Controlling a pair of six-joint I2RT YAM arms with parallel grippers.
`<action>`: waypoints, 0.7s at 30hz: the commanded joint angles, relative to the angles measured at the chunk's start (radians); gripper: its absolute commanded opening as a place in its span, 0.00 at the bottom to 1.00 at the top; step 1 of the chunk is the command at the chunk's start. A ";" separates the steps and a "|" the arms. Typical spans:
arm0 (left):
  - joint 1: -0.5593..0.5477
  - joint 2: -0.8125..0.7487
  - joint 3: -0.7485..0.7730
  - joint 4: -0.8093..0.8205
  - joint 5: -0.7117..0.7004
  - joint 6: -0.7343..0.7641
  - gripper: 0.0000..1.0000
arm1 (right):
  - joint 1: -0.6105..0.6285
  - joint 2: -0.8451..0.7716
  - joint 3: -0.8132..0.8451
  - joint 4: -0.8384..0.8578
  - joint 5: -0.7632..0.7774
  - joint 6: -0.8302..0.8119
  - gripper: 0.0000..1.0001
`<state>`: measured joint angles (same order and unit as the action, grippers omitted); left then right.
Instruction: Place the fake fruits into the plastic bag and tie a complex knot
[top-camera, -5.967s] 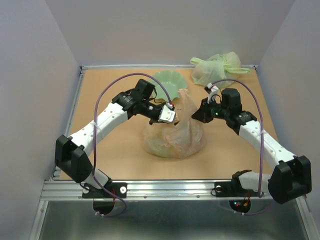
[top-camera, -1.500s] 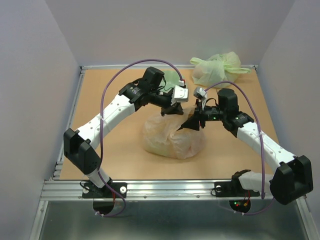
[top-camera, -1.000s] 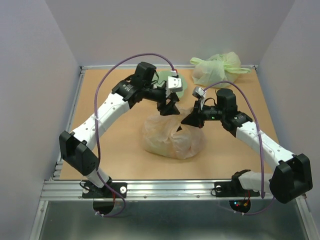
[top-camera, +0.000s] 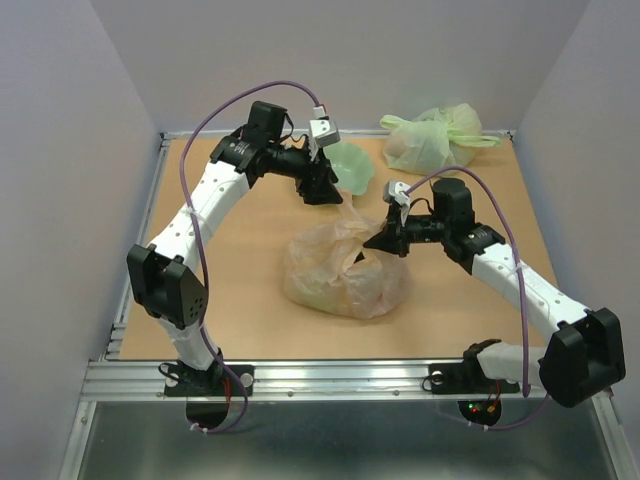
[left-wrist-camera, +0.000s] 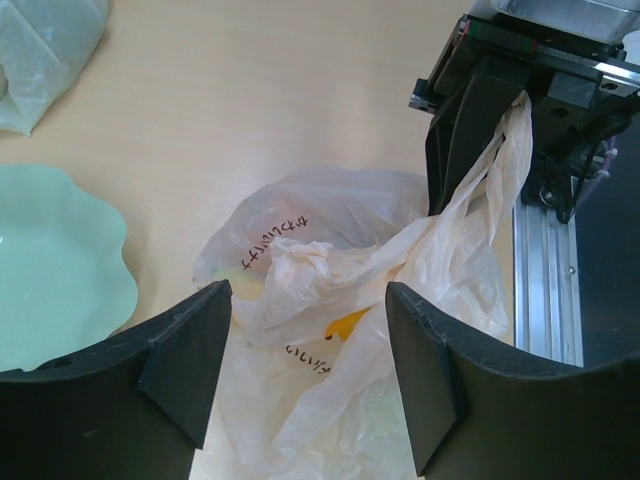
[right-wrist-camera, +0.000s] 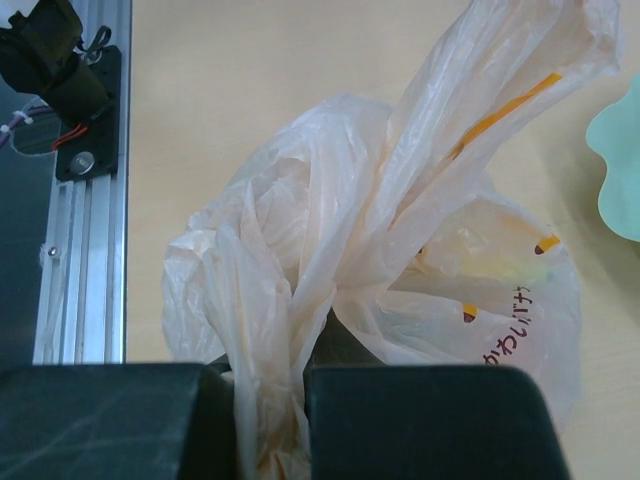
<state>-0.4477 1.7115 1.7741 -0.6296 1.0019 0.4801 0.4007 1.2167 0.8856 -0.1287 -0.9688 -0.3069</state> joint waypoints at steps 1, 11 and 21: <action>0.000 -0.012 0.050 -0.050 0.082 0.052 0.65 | 0.009 -0.025 0.055 0.005 -0.007 -0.038 0.00; 0.000 -0.009 0.071 -0.091 0.156 0.124 0.14 | 0.012 -0.020 0.047 0.006 0.024 -0.011 0.00; -0.040 -0.254 -0.154 0.100 0.000 -0.072 0.00 | 0.010 0.006 0.046 0.021 0.245 0.437 0.00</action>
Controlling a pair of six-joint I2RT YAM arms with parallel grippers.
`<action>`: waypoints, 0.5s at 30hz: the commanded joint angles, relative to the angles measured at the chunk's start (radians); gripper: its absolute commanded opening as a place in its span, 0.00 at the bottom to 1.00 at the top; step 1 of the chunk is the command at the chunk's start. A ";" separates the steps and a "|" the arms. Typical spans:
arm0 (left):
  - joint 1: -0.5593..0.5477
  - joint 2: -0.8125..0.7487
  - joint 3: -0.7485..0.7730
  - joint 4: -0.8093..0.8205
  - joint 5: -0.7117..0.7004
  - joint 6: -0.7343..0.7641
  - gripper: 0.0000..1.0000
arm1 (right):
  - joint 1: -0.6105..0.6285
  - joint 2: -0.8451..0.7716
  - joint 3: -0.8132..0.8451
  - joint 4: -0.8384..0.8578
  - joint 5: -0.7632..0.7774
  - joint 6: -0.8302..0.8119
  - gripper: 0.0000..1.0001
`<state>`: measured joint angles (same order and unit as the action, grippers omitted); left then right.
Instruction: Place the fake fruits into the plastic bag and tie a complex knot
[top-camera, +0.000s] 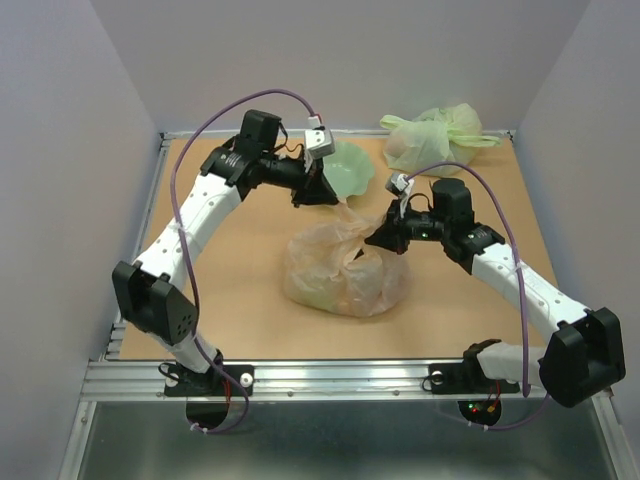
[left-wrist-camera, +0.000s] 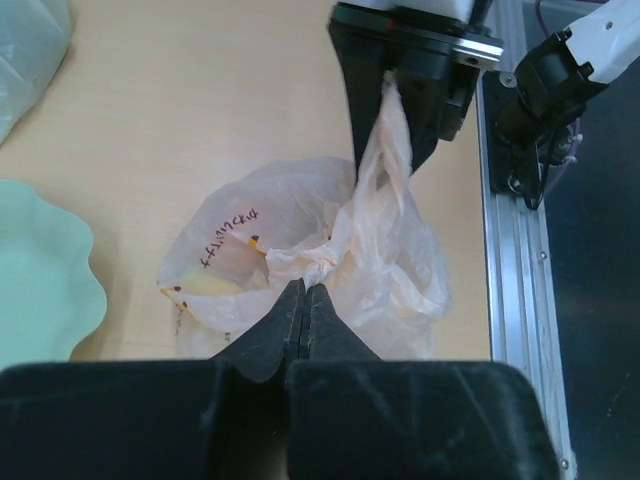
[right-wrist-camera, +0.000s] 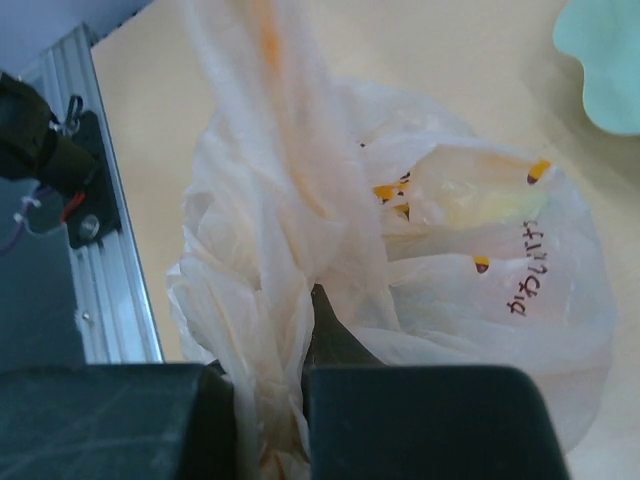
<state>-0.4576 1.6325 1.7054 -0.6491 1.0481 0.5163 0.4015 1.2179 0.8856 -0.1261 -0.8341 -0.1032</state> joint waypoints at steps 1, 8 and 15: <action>-0.051 -0.247 -0.180 0.153 -0.084 -0.180 0.00 | 0.010 0.005 0.041 0.023 0.116 0.261 0.00; -0.318 -0.427 -0.489 0.422 -0.612 -0.542 0.00 | 0.010 0.012 0.035 0.072 0.176 0.431 0.00; -0.506 -0.301 -0.563 0.483 -0.890 -0.599 0.00 | 0.010 0.002 0.044 0.097 0.196 0.522 0.00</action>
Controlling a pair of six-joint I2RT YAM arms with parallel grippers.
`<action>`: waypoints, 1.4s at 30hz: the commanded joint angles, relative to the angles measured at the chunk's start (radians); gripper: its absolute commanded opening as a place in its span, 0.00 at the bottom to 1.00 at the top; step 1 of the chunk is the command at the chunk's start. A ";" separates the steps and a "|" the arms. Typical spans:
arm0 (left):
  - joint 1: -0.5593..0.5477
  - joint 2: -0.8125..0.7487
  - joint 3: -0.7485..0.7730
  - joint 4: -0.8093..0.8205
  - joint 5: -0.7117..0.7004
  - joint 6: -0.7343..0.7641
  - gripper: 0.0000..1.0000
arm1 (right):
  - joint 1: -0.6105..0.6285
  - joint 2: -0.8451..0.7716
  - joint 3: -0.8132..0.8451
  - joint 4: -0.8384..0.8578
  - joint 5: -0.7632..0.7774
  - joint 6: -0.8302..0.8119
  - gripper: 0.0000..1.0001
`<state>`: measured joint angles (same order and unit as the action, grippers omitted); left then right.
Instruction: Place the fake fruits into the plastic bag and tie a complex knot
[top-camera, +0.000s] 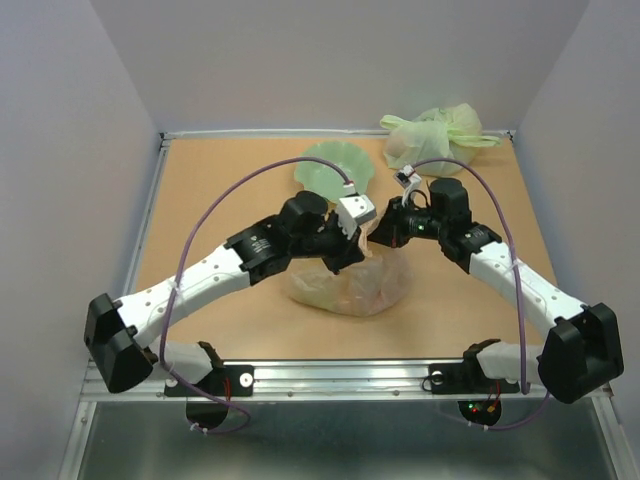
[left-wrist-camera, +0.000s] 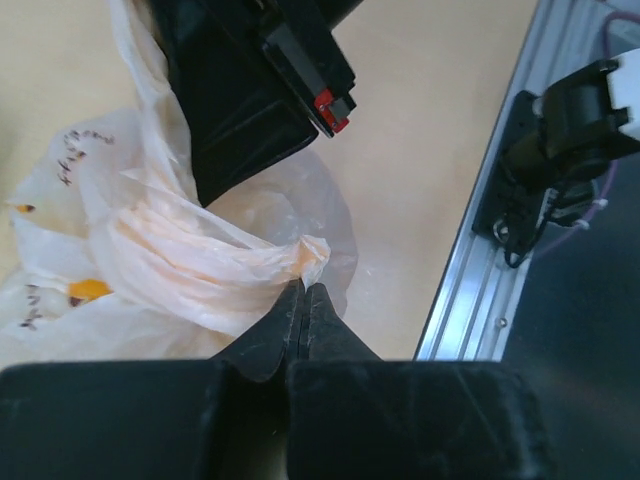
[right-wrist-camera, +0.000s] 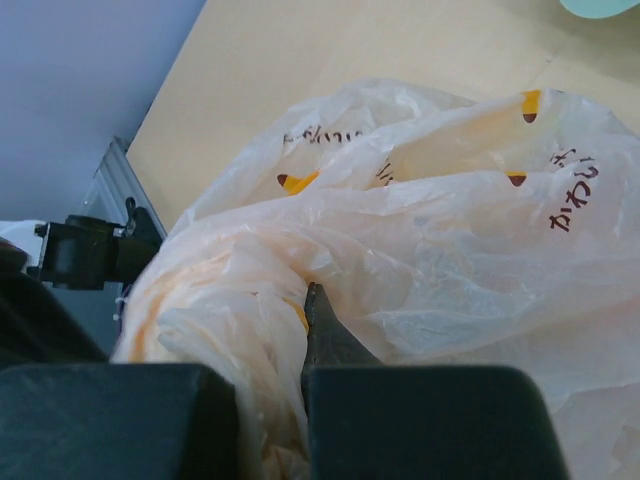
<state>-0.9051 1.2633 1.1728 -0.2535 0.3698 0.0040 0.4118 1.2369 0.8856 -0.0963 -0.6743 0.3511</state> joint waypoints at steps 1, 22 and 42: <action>-0.060 0.085 -0.035 0.092 -0.226 -0.091 0.00 | -0.001 -0.022 0.041 0.067 0.042 0.069 0.00; 0.063 0.208 -0.237 0.513 -0.243 -0.338 0.00 | 0.013 -0.134 -0.256 0.464 -0.079 0.408 0.01; 0.152 0.288 -0.438 1.254 0.216 -0.797 0.00 | -0.017 -0.209 -0.117 0.023 -0.117 0.035 0.62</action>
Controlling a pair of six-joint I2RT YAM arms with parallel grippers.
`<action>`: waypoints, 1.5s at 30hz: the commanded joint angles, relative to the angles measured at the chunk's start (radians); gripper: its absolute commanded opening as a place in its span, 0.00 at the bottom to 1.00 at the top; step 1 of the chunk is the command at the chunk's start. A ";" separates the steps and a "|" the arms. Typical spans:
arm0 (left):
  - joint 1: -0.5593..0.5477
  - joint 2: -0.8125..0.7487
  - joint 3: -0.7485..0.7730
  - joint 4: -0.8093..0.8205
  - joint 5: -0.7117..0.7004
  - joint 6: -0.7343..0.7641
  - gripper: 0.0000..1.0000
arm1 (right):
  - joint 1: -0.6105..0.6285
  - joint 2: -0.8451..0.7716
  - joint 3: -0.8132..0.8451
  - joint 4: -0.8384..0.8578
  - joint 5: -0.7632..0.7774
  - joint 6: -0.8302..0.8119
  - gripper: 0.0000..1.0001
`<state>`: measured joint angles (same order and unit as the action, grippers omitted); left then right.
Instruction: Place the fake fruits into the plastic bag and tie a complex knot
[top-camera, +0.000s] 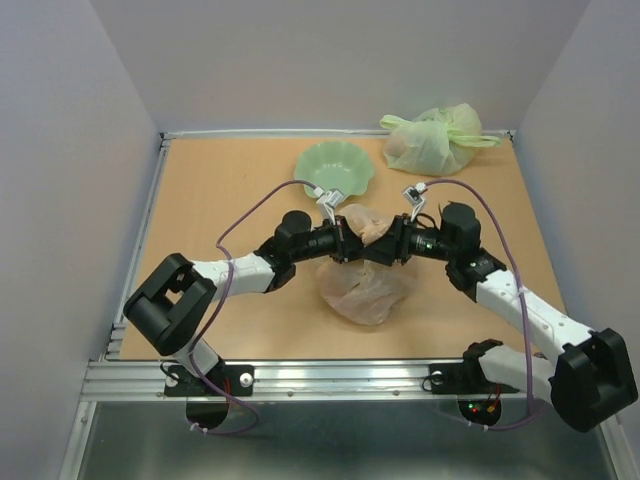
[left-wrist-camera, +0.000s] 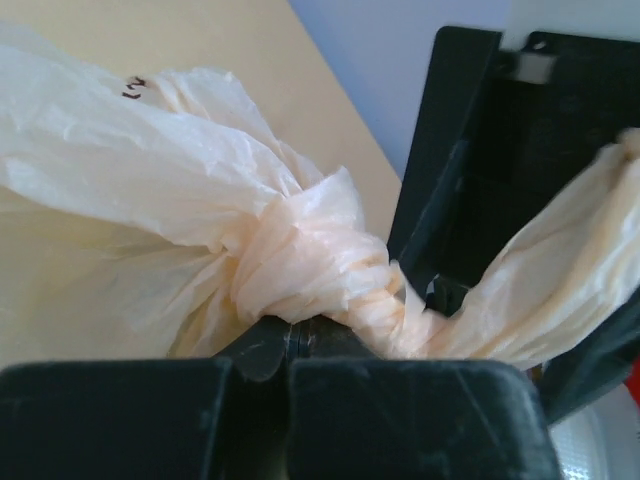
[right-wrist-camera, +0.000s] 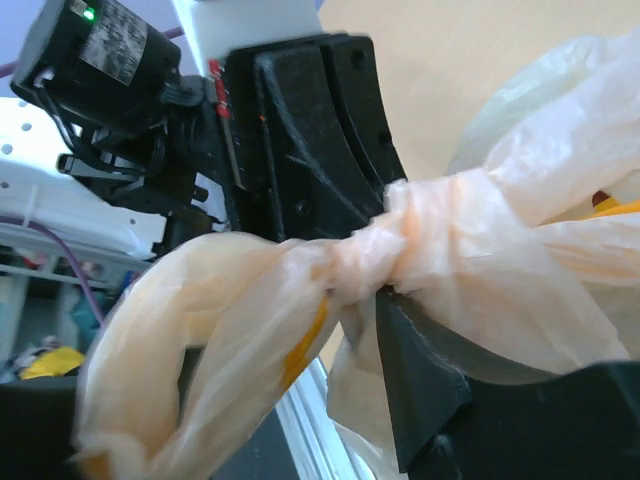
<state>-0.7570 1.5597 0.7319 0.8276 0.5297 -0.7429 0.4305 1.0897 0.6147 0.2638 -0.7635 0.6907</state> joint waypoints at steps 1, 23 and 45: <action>0.004 -0.007 0.000 0.177 0.058 -0.052 0.00 | -0.045 -0.076 0.201 -0.395 -0.004 -0.345 0.66; 0.012 0.030 0.008 0.188 0.089 -0.062 0.00 | -0.372 0.032 0.304 -0.632 0.043 -0.497 0.45; 0.028 0.036 0.021 0.166 0.089 -0.069 0.00 | -0.565 0.027 0.488 -0.710 0.078 -0.444 0.80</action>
<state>-0.7330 1.5963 0.7311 0.9516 0.6018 -0.8078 -0.0334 1.0260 1.1473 -0.3656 -0.7033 0.2211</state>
